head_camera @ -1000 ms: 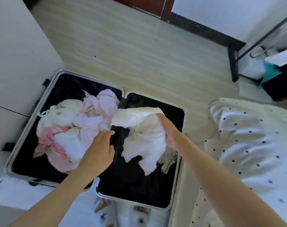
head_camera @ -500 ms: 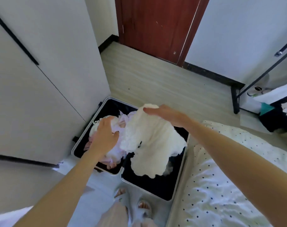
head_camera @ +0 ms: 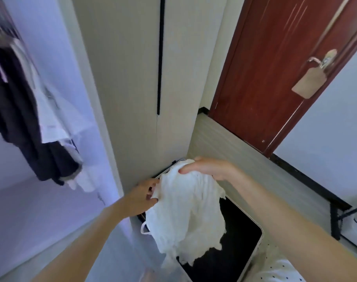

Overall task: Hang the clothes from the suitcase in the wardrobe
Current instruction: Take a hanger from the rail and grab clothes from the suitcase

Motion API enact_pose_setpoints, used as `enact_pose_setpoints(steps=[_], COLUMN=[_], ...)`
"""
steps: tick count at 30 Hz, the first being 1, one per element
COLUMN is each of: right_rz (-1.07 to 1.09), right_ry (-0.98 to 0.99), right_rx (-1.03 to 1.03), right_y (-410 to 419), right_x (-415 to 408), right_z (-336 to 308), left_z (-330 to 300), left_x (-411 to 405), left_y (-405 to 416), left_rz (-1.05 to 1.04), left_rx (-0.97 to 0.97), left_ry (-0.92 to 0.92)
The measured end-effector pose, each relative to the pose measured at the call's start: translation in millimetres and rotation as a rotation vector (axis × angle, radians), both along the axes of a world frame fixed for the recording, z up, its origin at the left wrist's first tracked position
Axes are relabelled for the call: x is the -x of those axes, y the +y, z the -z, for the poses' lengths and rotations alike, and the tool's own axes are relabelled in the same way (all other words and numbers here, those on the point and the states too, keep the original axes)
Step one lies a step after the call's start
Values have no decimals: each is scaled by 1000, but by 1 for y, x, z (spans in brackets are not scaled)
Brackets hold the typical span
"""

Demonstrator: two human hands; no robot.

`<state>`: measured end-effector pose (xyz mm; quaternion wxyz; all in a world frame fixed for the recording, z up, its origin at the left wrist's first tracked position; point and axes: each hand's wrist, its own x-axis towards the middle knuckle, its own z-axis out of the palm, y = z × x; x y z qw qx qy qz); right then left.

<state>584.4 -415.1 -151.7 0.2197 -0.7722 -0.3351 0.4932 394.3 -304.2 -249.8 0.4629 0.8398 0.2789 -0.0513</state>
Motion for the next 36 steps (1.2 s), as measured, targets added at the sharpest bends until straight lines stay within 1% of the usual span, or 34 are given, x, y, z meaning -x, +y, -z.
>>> enact_pose_setpoints(steps=[2,3,6,7,9,11,13,15,16,19,20,25,28,32,36], right_rz=[-83,-107,-273,-308,-415,-467,-513,-574,-605,-591,-590,-562,-561,-606,-645], right_ry=[-39,-82,-214,-246,-278,-334,-401,-415,-402,-376,-359,-251,-165,-128,-38], right_rx=[-26,-23,-64,-82,-140,-214,-301,-401,-449,-487,-527,-706,-804,-834,-835], right_y=[20,27,55,59,81,106,124,142,159,188,201,264,303,361,413], right_x=[42,63,126,138,187,226,259,286,304,329,337,371,385,397,406], right_z=[-9,-12,-23,-27,-35,-38,-47,-54,-57,-65,-65,-77,-80,-82,-84], left_z=[-3,-5,-16,-15,-17,-24,-29,-31,-36,-45,-50,-66,-68,-71,-75], left_x=[45,70,142,153,202,244,281,314,336,369,380,415,424,432,434], left_y=[16,20,37,42,58,69,80,90,96,105,110,146,176,226,266], left_rz=[-39,-61,-176,-194,-279,-381,-484,-592,-657,-775,-804,-916,-971,-1071,-1188], left_rx=[-17,-36,-76,-78,-110,-115,-86,-66,-67,-75,-84,-121,-142,-134,-109], left_ry=[-22,-34,-30,-30,-29,-52,-96,-130,-141,-191,-203,-209,-173,-150,-148])
